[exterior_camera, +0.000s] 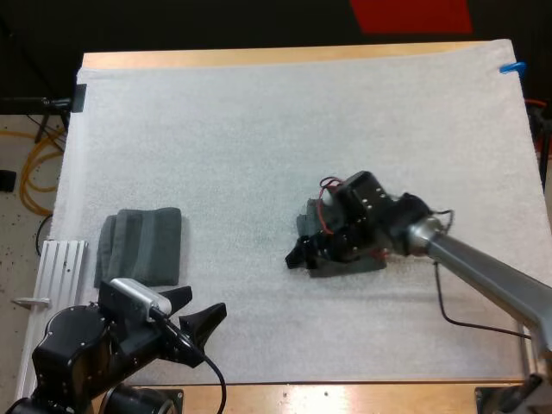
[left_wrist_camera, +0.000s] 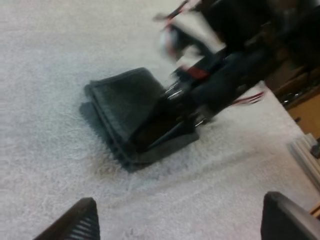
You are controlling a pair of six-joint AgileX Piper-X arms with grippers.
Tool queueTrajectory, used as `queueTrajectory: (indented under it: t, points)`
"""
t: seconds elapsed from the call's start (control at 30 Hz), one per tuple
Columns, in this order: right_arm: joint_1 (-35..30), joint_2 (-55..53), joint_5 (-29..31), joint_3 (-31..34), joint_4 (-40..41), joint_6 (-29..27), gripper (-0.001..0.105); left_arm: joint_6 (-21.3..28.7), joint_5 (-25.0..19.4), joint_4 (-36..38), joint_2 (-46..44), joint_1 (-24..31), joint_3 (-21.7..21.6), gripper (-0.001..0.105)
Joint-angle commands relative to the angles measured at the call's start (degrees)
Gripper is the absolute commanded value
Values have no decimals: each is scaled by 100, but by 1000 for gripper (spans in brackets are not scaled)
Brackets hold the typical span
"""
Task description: Pick towel from pile fold and stack
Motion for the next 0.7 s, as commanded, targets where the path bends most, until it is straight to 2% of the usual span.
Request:
queueTrajectory:
  t: [0.0,0.13,0.3,0.43,0.5,0.67]
  points:
    - [-6,-295,232,-32,172,-201,75,-19,-119,-88,-13,8,-32,65]
    - [-6,-1272,1076,-32,757,-651,75,-118,-282,-361,75,8,-32,65]
    - [-6,-2351,1546,-32,1182,-844,75,-154,-269,-646,622,8,-32,66]
    - [-6,-3287,1742,-32,1418,-844,75,-336,-232,-1269,1440,8,-32,76]
    - [-6,-3606,1808,-32,1485,-844,75,-442,-211,-1638,1842,8,-32,76]
    - [-6,-4426,2483,-32,1777,-844,75,-787,6,-2471,3082,-43,-32,76]
